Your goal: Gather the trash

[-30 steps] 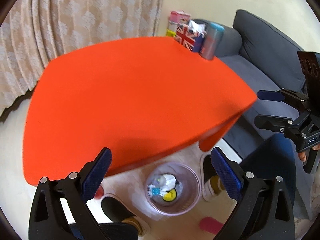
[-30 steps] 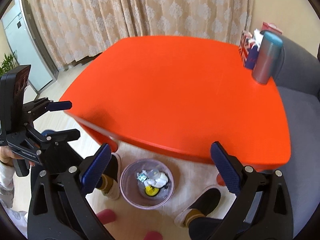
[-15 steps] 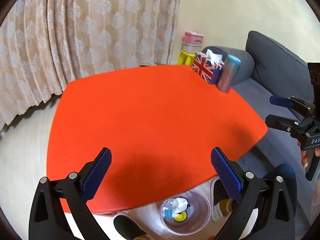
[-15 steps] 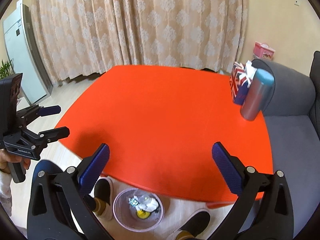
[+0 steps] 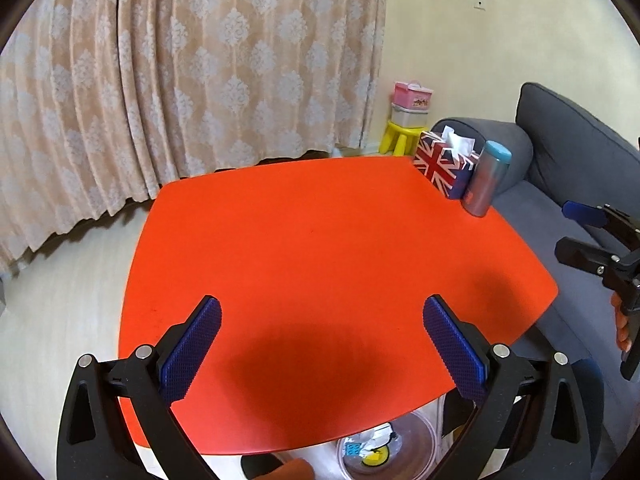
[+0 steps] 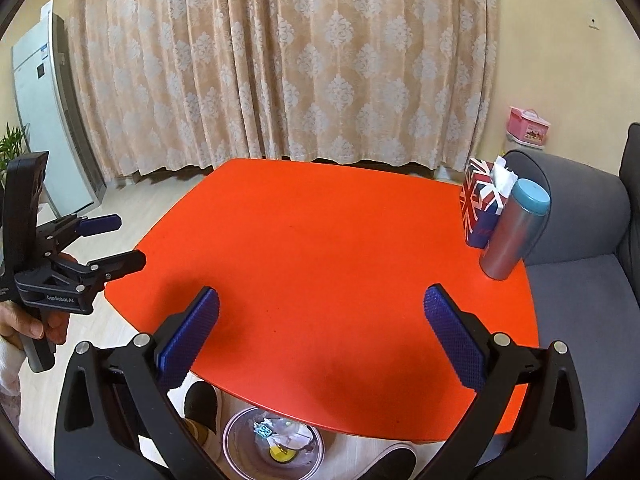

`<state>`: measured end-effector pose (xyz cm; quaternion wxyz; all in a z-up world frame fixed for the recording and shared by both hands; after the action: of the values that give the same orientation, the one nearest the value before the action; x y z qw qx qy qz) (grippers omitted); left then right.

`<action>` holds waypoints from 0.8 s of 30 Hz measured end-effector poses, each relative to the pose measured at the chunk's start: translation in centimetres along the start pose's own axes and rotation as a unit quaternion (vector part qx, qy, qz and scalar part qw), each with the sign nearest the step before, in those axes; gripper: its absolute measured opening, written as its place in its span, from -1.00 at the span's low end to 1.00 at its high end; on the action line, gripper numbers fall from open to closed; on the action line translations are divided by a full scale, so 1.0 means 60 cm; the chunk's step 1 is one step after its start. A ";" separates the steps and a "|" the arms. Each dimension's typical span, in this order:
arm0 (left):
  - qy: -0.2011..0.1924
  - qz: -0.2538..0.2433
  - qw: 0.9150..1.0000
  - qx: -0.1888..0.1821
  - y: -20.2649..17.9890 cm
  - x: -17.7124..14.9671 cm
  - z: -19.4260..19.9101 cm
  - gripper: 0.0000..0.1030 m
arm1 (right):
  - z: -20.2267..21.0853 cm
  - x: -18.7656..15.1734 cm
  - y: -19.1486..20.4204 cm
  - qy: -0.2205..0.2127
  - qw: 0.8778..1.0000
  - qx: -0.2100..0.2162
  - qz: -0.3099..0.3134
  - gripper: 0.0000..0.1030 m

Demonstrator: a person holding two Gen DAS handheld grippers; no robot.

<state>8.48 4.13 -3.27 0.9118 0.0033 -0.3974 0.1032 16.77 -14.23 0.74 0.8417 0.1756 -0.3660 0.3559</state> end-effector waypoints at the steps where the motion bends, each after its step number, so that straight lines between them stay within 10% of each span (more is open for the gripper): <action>1: 0.002 0.003 1.000 -0.002 0.001 0.000 -0.001 0.88 | -0.001 0.000 0.001 0.001 1.000 0.001 0.000 0.94; 24: 0.000 0.003 1.000 0.001 0.001 0.015 0.001 0.88 | -0.009 -0.001 -0.001 0.002 1.000 0.001 -0.005 0.94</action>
<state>9.02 4.36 -2.62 0.9116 0.0028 -0.3973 0.1057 17.05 -14.01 0.36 0.8441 0.1775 -0.3628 0.3527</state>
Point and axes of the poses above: each gripper's, at about its wrist camera, not at the fingertips, and z roughly against the way its jaws point, y to its left, x to its top, the point moved 9 cm from there along -z, roughly the way its jaws point, and after that the axes turned 1 degree about y, right-handed, at the moved point
